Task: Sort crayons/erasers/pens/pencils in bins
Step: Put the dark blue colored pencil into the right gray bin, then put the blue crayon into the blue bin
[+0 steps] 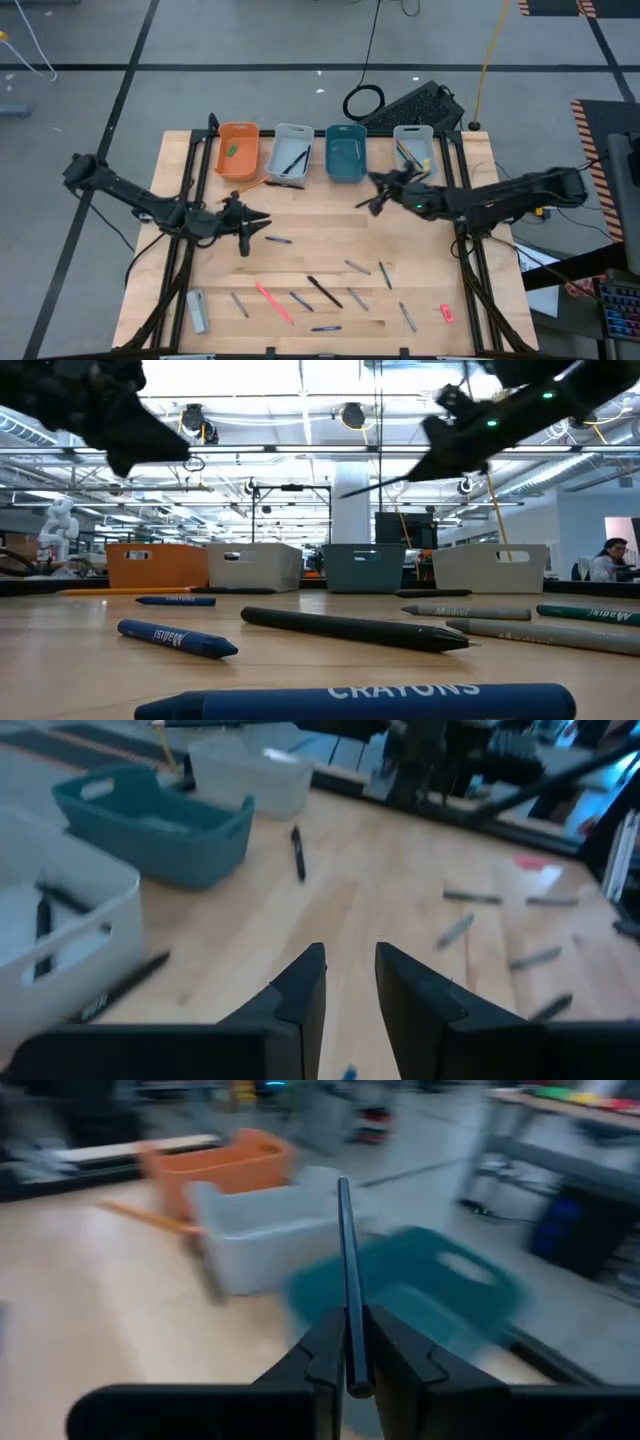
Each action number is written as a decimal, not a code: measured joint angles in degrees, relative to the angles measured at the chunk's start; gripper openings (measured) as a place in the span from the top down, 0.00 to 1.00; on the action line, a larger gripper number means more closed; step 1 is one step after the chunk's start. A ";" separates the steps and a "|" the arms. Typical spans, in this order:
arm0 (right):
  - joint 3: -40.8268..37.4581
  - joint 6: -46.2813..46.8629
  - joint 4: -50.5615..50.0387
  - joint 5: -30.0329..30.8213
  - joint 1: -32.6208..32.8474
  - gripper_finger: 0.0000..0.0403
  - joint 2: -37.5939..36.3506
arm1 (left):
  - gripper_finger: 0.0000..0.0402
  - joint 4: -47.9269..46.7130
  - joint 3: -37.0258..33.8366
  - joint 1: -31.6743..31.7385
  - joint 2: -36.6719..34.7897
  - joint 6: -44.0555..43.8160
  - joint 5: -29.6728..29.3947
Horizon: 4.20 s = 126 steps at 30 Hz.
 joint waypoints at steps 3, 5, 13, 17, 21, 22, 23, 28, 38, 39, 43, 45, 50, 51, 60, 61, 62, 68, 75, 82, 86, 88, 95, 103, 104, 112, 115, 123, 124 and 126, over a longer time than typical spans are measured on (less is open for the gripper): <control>-2.56 2.26 -6.62 6.00 -0.04 0.93 -7.59 | 0.77 4.04 -0.55 3.73 0.01 3.07 3.44; -3.81 4.55 -11.88 9.02 -0.13 0.93 -12.06 | 0.77 5.99 -0.56 6.12 0.01 4.70 5.78; -6.60 17.75 -34.16 11.35 -4.94 0.93 -23.76 | 0.77 7.78 -0.56 15.21 0.01 7.31 15.02; -6.64 22.72 -42.70 7.88 -9.08 0.93 -25.23 | 0.77 8.12 -0.56 18.73 0.01 7.62 18.03; -6.64 23.15 -45.71 3.68 -13.55 0.93 -25.35 | 0.77 8.86 -0.56 21.25 0.01 8.67 20.55; -6.64 23.05 -45.90 3.64 -14.61 0.93 -25.36 | 0.77 9.02 -0.56 21.69 0.01 8.87 20.95; -6.64 22.77 -46.14 3.57 -15.75 0.93 -25.38 | 0.77 9.07 -0.56 22.27 0.01 8.98 21.19; -6.64 19.22 -45.94 -2.01 -23.15 0.93 -25.26 | 0.77 9.02 -0.56 24.78 0.01 9.62 22.97; -6.60 6.06 -36.53 -17.68 -38.35 0.93 -21.41 | 0.77 8.81 -0.54 27.19 0.03 10.40 25.32; -6.60 5.40 -36.54 -18.67 -39.54 0.93 -20.91 | 0.77 8.81 -0.54 27.19 0.03 10.44 25.35; -6.60 3.37 -35.75 -21.68 -42.94 0.93 -19.19 | 0.77 8.69 -0.54 27.19 0.03 10.45 25.35; -6.60 2.46 -34.98 -23.05 -44.20 0.93 -18.26 | 0.77 8.68 -0.54 27.19 0.03 10.44 25.35; -6.60 1.16 -33.29 -26.02 -46.23 0.91 -15.77 | 0.77 8.21 -0.54 27.18 0.03 10.25 25.35; -6.60 1.06 -33.24 -26.31 -46.43 0.89 -15.39 | 0.77 8.18 -0.54 27.17 0.03 10.08 25.35; -6.60 1.21 -33.48 -26.19 -46.73 0.68 -14.73 | 0.77 7.22 -0.52 27.17 0.05 9.84 25.35; -6.60 1.30 -33.45 -26.18 -46.73 0.66 -14.78 | 0.77 6.96 -0.52 27.17 0.05 9.83 25.35; -6.60 1.67 -33.45 -26.16 -46.73 0.64 -14.78 | 0.77 6.55 -0.52 27.17 0.05 9.81 25.35; -6.46 1.67 -33.55 -26.17 -46.62 0.58 -16.63 | 0.77 2.51 -0.48 27.52 0.07 8.91 28.49; -5.84 0.77 -33.31 -26.29 -42.05 0.78 -23.76 | 0.79 -7.16 -0.48 27.48 0.19 7.13 31.24; -5.84 1.63 -27.98 -25.93 -28.78 0.98 -24.70 | 0.98 -12.73 0.35 25.03 3.92 5.91 33.70; -5.86 0.39 -20.19 -22.86 -20.60 0.99 -23.62 | 0.99 -17.37 4.73 21.97 8.76 6.30 32.66; -6.41 -0.32 -15.40 -21.68 -17.13 1.00 -23.01 | 0.99 -22.09 7.32 20.29 11.83 6.75 32.16; -14.94 -0.96 6.40 -21.68 -9.82 1.00 -20.62 | 0.91 -30.30 14.32 15.97 22.16 6.27 30.68; -19.85 -1.01 15.23 -21.64 -5.99 1.00 -19.93 | 0.78 -30.44 16.18 12.97 31.51 6.24 28.02; -19.85 -1.12 15.32 -21.64 -5.61 1.00 -19.93 | 0.78 -30.23 16.18 12.85 32.49 6.26 27.73; -19.85 -1.91 16.06 -21.51 -4.13 1.00 -19.93 | 0.75 -30.05 16.29 12.55 36.29 7.49 24.89; -19.85 -1.95 16.06 -21.49 -4.11 1.00 -19.96 | 0.76 -30.03 16.42 12.63 36.95 9.05 26.11; -19.85 -1.95 16.94 -21.46 -4.13 1.00 -19.95 | 0.89 -29.96 16.40 12.66 37.69 14.54 28.84; -19.85 -1.95 16.96 -21.49 -4.13 1.00 -19.93 | 0.91 -30.00 16.40 12.67 37.69 14.85 29.16; -19.85 -1.95 17.00 -21.51 -4.13 1.00 -19.93 | 0.95 -30.15 16.40 12.70 37.67 15.32 30.01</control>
